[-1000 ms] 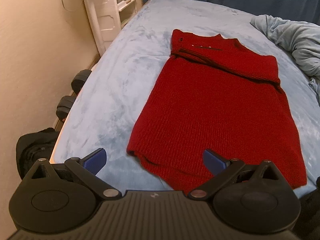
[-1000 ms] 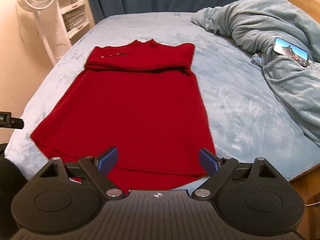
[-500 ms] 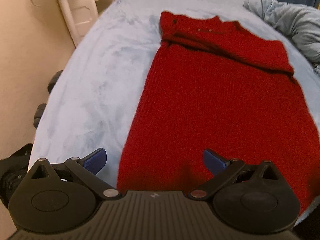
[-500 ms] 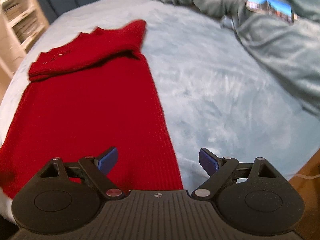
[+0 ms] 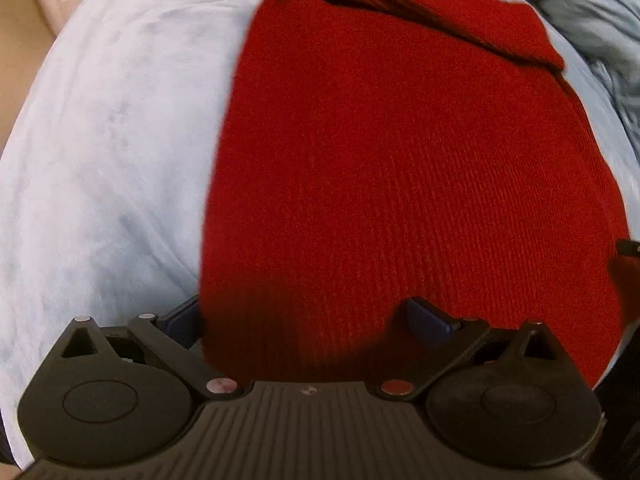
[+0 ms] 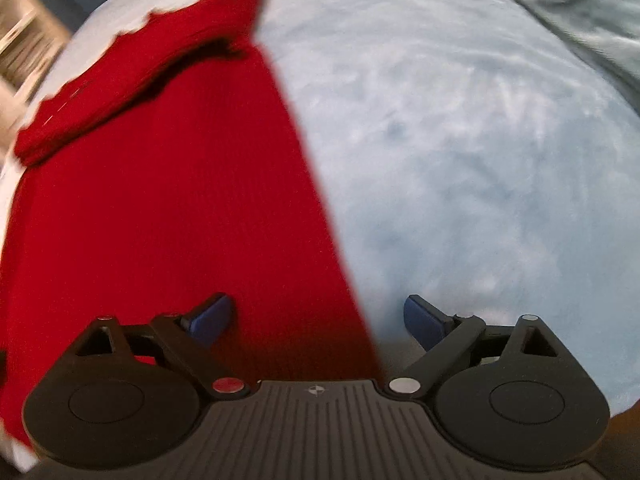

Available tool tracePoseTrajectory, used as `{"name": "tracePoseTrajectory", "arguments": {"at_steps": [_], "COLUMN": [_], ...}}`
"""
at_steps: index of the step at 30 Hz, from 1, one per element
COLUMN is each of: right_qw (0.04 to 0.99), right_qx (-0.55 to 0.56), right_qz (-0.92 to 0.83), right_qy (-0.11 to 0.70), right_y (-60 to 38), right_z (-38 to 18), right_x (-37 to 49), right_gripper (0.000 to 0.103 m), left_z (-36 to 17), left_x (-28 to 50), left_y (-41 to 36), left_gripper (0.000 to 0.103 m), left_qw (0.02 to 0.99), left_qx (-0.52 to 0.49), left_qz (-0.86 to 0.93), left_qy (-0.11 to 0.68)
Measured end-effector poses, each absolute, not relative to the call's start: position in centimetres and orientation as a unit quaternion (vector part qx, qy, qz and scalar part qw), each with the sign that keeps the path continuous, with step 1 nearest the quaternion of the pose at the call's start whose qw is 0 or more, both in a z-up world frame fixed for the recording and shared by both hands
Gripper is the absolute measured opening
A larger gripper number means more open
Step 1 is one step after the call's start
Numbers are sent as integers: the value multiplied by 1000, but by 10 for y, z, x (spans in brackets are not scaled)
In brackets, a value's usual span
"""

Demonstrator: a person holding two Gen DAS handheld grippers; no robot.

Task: Fold small clothes
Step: 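Move both grippers down to the hem of the red cardigan, then close the left gripper on the cardigan hem while the right gripper grasps it beside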

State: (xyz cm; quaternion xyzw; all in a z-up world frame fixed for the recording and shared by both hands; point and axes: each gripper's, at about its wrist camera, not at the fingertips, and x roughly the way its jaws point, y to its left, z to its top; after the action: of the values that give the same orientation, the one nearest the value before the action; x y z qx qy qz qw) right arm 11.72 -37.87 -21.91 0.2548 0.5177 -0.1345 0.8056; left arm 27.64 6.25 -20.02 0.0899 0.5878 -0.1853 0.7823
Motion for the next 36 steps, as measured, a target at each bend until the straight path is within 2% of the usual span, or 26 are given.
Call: {"name": "tracePoseTrajectory", "arguments": {"at_steps": [2,4,5,6,7,8,11,19,36], "right_qw": [802,800,798,804,811,810,794,840,818], "right_qx": [265,252,236,209,184,205,265,292,340], "right_qz": [-108,-82,-71,-75,-77,-57,-67,-48,-62], "right_qy": [525,539,550,552,550,546,543,455,460], "right_y": [-369,-355,-346,-336,-330,-330,-341,-344,-333], "right_z": [-219,-220,-220,-218,-215,-211,-201,-126,-120], "right_x": [106,96,93,90,88,87,89,62,-70], "right_gripper": [95,92,75,61,26,20,19,18,18], "left_z": [-199,-193,-186,-178,-169,-159,-136,-99,-105], "left_x": [266,261,258,257,256,253,242,201,67], "left_y": [62,59,57,56,56,55,48,59,107], "left_gripper": [102,80,45,19,19,19,19,18,18], "left_qw": [787,789,793,796,798,806,823,844,829], "left_qx": [91,83,87,86,75,78,105,71,25], "left_qz": [-179,-170,-166,-168,-176,-177,-174,-170,-169], "left_qy": [584,584,579,576,572,559,531,504,532]}}
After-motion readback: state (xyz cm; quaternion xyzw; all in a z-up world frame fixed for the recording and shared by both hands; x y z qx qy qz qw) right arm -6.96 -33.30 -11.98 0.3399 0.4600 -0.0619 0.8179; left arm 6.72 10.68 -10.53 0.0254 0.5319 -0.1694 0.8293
